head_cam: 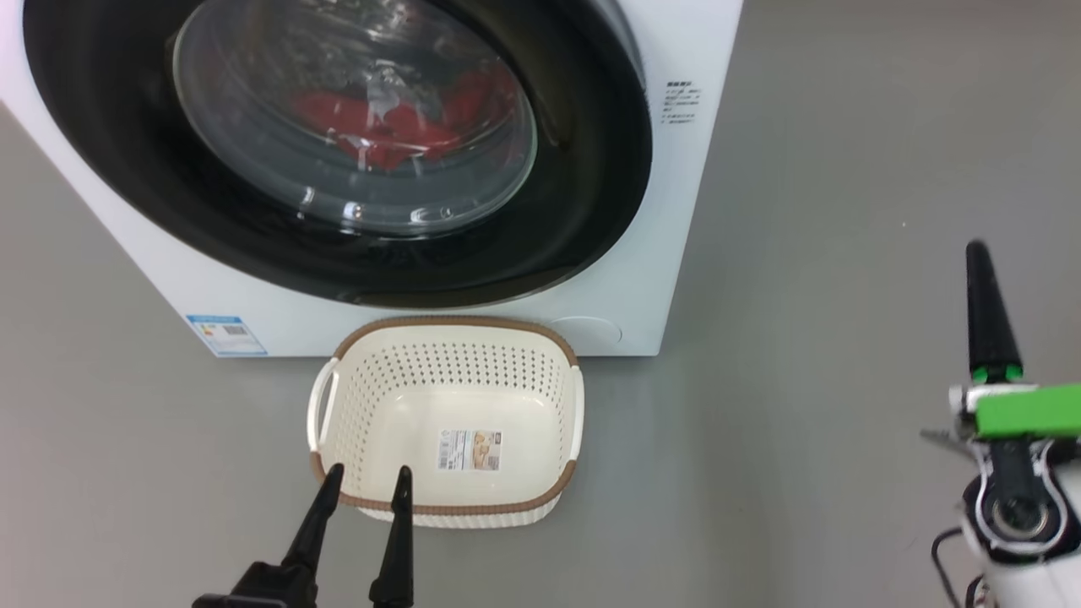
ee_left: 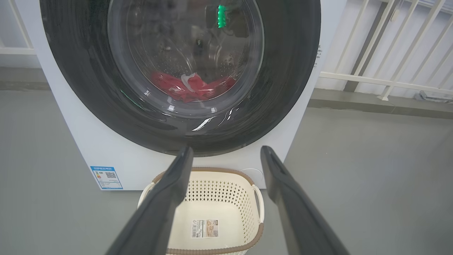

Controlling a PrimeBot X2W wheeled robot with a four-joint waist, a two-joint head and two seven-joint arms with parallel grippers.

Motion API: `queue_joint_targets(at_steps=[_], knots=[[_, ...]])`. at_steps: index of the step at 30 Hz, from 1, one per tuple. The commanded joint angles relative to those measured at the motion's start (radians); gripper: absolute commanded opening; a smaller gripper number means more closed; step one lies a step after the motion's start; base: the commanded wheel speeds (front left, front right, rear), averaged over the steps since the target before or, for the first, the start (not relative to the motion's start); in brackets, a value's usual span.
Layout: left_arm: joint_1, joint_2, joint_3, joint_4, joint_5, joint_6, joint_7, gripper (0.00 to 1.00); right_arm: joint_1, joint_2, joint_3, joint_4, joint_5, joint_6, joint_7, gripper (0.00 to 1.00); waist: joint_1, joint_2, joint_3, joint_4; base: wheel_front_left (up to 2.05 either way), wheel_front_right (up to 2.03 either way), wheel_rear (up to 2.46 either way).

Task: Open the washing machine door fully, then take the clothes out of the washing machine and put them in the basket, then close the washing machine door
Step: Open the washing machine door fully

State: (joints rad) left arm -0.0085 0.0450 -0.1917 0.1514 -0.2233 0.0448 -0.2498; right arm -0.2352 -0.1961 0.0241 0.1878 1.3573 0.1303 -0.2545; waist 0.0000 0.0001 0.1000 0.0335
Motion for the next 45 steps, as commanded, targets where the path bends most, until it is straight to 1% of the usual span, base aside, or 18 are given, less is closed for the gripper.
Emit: queue_joint_targets(at_steps=[1,4,9,16,20,21,26,31,35,45], knots=[[-0.04,0.005,0.024,-0.028,-0.014,0.007,-0.012,1.0,-0.054,-0.025,0.026,-0.034,0.042,0.0,0.011,0.0,0.0,-0.0001,0.028,0.024,0.0,0.0,0.0],[-0.056,0.005,0.007,-0.031,-0.018,0.011,-0.012,1.0,-0.109,-0.046,0.028,-0.042,0.133,0.0,0.053,0.0,0.0,-0.0001,0.053,0.041,0.0,0.0,0.0],[-0.084,0.005,-0.02,-0.033,-0.026,0.022,-0.012,1.0,-0.198,-0.059,0.012,-0.042,0.263,0.0,0.166,0.0,0.0,-0.0001,0.094,0.067,0.0,0.0,0.0],[-0.12,0.005,-0.057,-0.034,-0.042,0.035,-0.012,1.0,-0.305,-0.067,-0.01,0.003,0.355,0.0,0.369,0.0,0.0,-0.0001,0.14,0.103,0.0,0.0,0.0],[-0.139,0.005,-0.074,-0.035,-0.051,0.043,-0.012,1.0,-0.363,-0.073,-0.023,0.049,0.372,0.0,0.475,0.0,0.0,-0.0001,0.165,0.121,0.0,0.0,0.0],[-0.139,0.005,-0.074,-0.035,-0.051,0.043,-0.012,1.0,-0.363,-0.073,-0.023,0.049,0.372,0.0,0.475,0.0,0.0,-0.0001,0.165,0.121,0.0,0.0,0.0],[-0.157,0.005,-0.091,-0.037,-0.06,0.052,-0.012,1.0,-0.434,-0.075,-0.047,0.117,0.399,0.0,0.594,0.0,0.0,-0.0001,0.194,0.14,0.0,0.0,0.0],[-0.177,0.005,-0.111,-0.04,-0.068,0.058,-0.012,1.0,-0.514,-0.073,-0.08,0.188,0.447,0.0,0.708,0.0,0.0,-0.0001,0.228,0.158,0.0,0.0,0.0],[-0.196,0.005,-0.128,-0.043,-0.077,0.064,-0.012,1.0,-0.585,-0.08,-0.094,0.244,0.455,0.0,0.772,0.0,0.0,-0.0001,0.254,0.173,0.0,0.0,0.0],[-0.232,0.005,-0.171,-0.053,-0.101,0.081,-0.012,1.0,-0.712,-0.095,-0.072,0.324,0.415,0.0,0.905,0.0,0.0,-0.0001,0.305,0.209,0.0,0.0,0.0]])
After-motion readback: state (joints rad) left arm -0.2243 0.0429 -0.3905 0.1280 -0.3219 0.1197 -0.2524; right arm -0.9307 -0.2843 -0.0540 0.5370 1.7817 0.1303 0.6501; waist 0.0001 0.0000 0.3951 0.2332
